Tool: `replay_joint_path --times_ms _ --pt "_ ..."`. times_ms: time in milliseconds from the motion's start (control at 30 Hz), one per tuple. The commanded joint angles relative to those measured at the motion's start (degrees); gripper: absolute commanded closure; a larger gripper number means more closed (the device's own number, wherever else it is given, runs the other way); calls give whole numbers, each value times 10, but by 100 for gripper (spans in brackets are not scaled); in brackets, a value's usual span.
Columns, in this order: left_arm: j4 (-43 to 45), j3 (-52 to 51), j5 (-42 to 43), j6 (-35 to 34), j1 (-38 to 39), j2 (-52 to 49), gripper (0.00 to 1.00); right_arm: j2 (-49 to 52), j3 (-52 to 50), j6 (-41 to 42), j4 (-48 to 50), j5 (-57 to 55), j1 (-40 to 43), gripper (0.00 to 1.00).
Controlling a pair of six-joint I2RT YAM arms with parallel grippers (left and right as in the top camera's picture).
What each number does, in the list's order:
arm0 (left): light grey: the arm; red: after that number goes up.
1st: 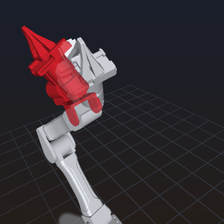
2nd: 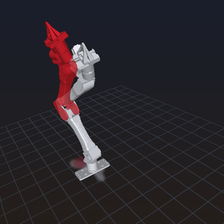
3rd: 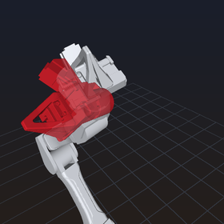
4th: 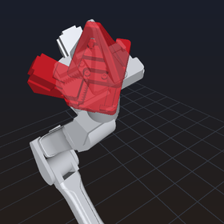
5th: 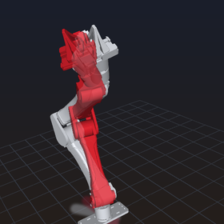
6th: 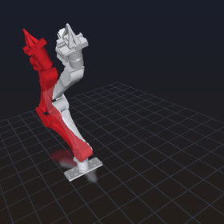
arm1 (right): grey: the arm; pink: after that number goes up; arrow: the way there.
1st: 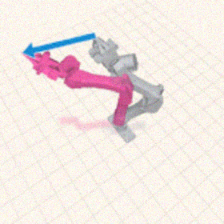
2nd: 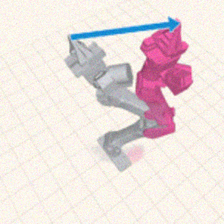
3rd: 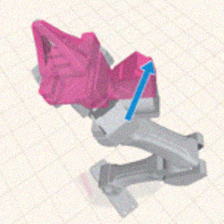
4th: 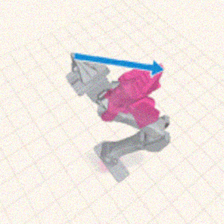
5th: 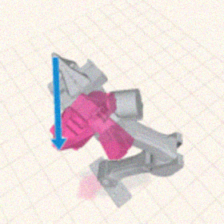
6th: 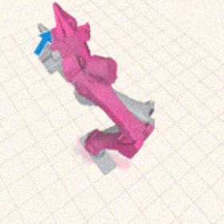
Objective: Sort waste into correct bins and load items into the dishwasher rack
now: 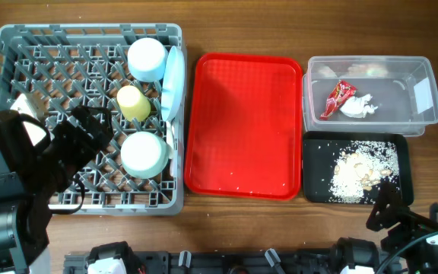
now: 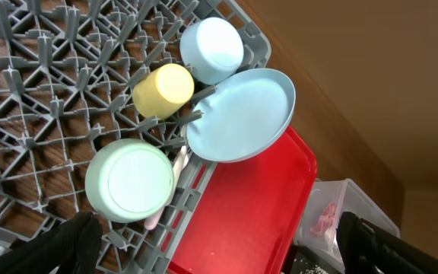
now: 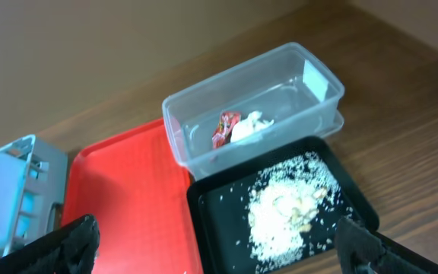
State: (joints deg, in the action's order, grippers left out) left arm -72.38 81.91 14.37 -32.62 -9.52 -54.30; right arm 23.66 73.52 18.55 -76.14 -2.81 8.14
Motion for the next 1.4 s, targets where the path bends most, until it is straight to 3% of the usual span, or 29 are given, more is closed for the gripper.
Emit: replay_joint_path --times_ms 0,67,133,267,567,700,833,1367 --pt "0 -2 -10 9 -5 2 0 -4 -19 -18 72 -6 1 0" --pt "1 -2 -10 9 -5 3 0 -7 -54 -69 162 42 1 0" --pt "0 -2 -10 9 -5 2 0 -31 -134 -140 326 116 -6 0" --pt "0 -2 -10 9 -5 3 0 -107 -320 -155 564 141 -49 0" --pt "1 -2 -10 9 -5 3 0 -233 -666 -153 868 159 -104 0" --pt "1 -2 -10 9 -5 3 0 -235 -730 -153 890 174 -104 0" --pt "1 -2 -10 9 -5 2 0 -235 -732 -155 775 169 -104 0" --pt "1 -2 -10 9 -5 3 0 -234 -732 -154 773 169 -104 0"
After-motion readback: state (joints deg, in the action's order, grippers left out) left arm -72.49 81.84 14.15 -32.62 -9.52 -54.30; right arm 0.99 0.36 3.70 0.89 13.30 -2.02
